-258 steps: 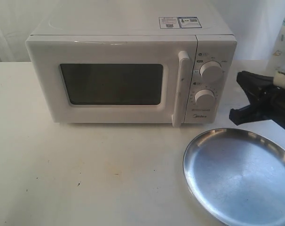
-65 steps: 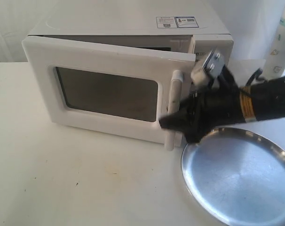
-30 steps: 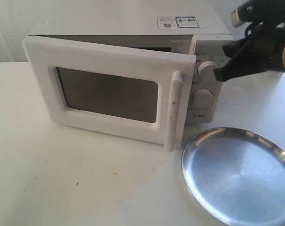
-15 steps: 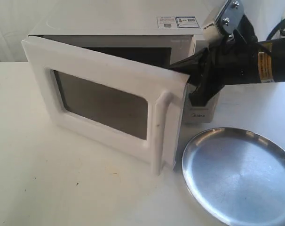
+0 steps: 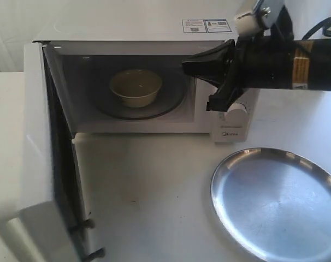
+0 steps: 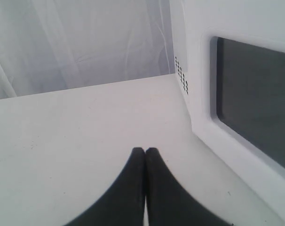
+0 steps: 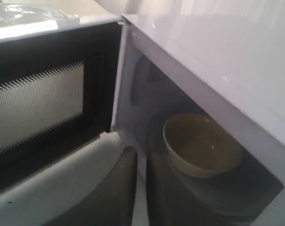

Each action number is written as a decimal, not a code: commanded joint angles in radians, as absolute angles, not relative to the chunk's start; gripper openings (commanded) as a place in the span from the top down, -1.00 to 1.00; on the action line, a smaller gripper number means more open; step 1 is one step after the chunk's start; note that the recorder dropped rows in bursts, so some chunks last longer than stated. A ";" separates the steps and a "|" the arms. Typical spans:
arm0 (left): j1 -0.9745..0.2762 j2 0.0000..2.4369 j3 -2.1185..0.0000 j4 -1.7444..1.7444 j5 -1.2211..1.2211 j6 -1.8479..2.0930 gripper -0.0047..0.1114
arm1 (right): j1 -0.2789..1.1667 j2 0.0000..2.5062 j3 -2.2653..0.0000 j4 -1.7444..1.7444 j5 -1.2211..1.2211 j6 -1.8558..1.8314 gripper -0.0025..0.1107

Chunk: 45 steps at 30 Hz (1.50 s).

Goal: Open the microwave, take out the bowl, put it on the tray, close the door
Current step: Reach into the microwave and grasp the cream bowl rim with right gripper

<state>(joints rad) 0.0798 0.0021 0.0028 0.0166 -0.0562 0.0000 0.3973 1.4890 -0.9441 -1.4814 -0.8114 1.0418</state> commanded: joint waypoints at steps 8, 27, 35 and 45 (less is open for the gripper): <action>0.074 0.000 0.000 0.009 -0.060 0.000 0.92 | 0.654 1.809 -1.002 -0.931 -0.687 0.049 -0.17; 0.074 0.000 0.000 0.009 -0.060 0.000 0.92 | 0.710 2.224 -1.498 -0.673 -0.269 -0.104 0.66; 0.074 0.000 0.000 0.009 -0.060 0.000 0.92 | 0.772 2.108 -1.468 -0.682 -0.077 -0.104 0.96; 0.074 0.000 0.000 0.009 -0.060 0.000 0.92 | 0.937 1.841 -1.204 -0.584 0.073 -0.089 0.96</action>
<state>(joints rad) 0.0798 0.0021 0.0028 0.0163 -0.0562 0.0000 0.8891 1.9206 -1.2825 -0.6349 0.0428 -0.0977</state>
